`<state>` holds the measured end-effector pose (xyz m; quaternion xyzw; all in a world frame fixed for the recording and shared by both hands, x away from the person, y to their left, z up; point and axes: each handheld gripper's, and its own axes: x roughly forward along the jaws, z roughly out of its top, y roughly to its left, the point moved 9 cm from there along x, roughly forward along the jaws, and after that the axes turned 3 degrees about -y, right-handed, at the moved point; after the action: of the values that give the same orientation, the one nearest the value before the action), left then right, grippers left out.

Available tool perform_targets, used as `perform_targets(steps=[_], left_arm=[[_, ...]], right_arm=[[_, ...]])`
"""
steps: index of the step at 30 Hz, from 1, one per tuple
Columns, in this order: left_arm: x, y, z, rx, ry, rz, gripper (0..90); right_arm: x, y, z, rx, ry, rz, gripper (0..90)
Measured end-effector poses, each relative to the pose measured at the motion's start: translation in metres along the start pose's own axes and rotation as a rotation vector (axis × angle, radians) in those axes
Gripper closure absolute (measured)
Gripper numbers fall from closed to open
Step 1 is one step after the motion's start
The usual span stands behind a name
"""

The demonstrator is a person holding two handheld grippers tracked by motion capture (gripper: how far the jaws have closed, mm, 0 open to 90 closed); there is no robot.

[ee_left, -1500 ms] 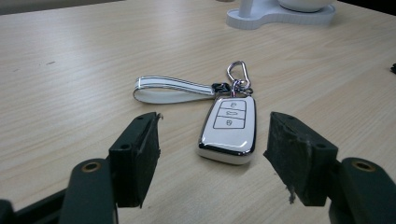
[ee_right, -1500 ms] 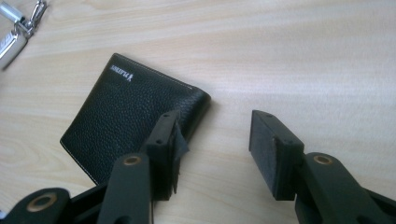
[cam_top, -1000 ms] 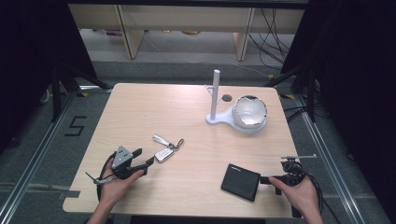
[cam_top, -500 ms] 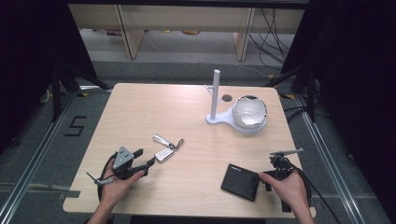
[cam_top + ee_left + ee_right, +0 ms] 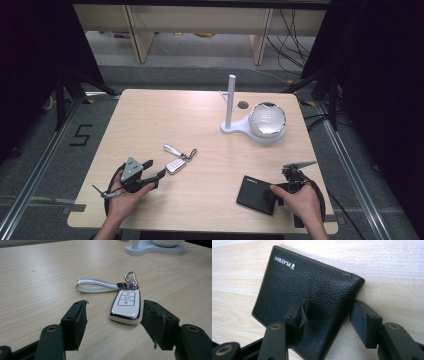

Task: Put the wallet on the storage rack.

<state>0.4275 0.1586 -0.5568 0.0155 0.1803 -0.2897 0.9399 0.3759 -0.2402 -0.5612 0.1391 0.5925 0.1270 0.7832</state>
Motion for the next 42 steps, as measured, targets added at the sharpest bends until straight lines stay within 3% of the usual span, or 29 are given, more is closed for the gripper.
perform_targets(steps=[3, 8, 9, 10, 12, 13, 15, 18, 19, 20, 22, 23, 24, 29, 30, 32, 33, 37, 38, 39, 41, 42], left_arm=[[0.0, 0.0, -0.001, 0.006, 0.002, -0.004, 36.1], [0.0, 0.0, -0.001, 0.0, -0.002, -0.008, 36.1], [0.0, 0.001, -0.001, 0.0, 0.003, -0.001, 36.1], [0.0, 0.001, -0.001, 0.0, 0.003, -0.001, 36.1], [0.0, 0.001, -0.001, 0.003, 0.003, -0.002, 36.1], [0.0, 0.001, -0.001, 0.004, 0.003, -0.001, 36.1], [0.0, 0.0, -0.001, 0.006, 0.004, 0.0, 36.2], [0.0, 0.0, -0.001, 0.004, 0.004, -0.001, 36.1], [0.0, 0.0, -0.001, 0.003, 0.004, -0.001, 36.1], [0.0, 0.0, -0.001, 0.004, 0.004, 0.0, 36.1], [0.0, 0.0, -0.001, 0.002, 0.003, 0.0, 36.1], [0.0, 0.0, -0.001, 0.001, 0.002, -0.001, 36.1], [0.0, 0.001, -0.001, 0.0, 0.003, -0.001, 36.0], [-0.001, 0.002, -0.002, 0.011, 0.013, 0.001, 35.9], [-0.001, 0.002, -0.002, 0.009, 0.012, 0.001, 35.9], [-0.001, 0.002, -0.002, 0.01, 0.012, 0.0, 35.9], [0.0, 0.001, -0.001, 0.003, 0.006, 0.0, 35.9], [0.0, 0.001, -0.001, 0.0, 0.004, -0.001, 35.9], [0.0, 0.001, -0.001, 0.001, 0.004, -0.001, 35.9], [0.0, 0.001, -0.001, 0.001, 0.004, -0.001, 35.8], [-0.001, 0.002, -0.002, 0.008, 0.013, 0.001, 35.8], [-0.001, 0.002, -0.002, 0.008, 0.013, 0.001, 35.8]], right_arm=[[0.002, 0.003, 0.001, -0.007, 0.021, -0.006, 48.7], [0.006, 0.01, 0.003, -0.006, 0.018, 0.005, 59.6], [0.006, 0.008, 0.003, -0.041, 0.019, 0.014, 60.7], [0.006, 0.008, 0.003, -0.041, 0.019, 0.014, 60.7], [0.006, 0.01, 0.003, -0.016, 0.027, 0.015, 63.0], [0.003, 0.014, 0.0, 0.069, 0.065, 0.009, 65.9], [0.002, 0.012, 0.0, 0.049, 0.063, 0.047, 68.3], [0.002, 0.01, 0.001, 0.041, 0.034, 0.051, 73.0], [0.0, 0.017, -0.002, 0.107, 0.068, 0.081, 74.3], [0.0, 0.015, -0.001, 0.071, 0.05, 0.087, 76.3], [0.001, 0.008, 0.007, -0.11, -0.023, 0.087, 78.9], [-0.001, 0.01, 0.006, -0.105, 0.01, 0.074, 79.5], [-0.003, 0.012, 0.008, -0.134, -0.008, 0.077, 80.1], [-0.012, 0.023, 0.011, -0.154, -0.022, 0.079, 81.2], [-0.018, 0.026, 0.014, -0.214, -0.029, 0.065, 81.5], [-0.026, 0.028, 0.016, -0.26, -0.025, 0.043, 81.7], [-0.028, 0.027, 0.021, -0.326, -0.054, 0.032, 81.8], [-0.038, 0.031, 0.024, -0.379, -0.032, -0.004, 81.8], [-0.045, 0.034, 0.026, -0.419, -0.019, -0.033, 81.8], [-0.045, 0.034, 0.026, -0.419, -0.019, -0.033, 81.8], [-0.054, 0.037, 0.031, -0.506, -0.007, -0.06, 81.9], [-0.054, 0.037, 0.031, -0.506, -0.007, -0.06, 81.9]])
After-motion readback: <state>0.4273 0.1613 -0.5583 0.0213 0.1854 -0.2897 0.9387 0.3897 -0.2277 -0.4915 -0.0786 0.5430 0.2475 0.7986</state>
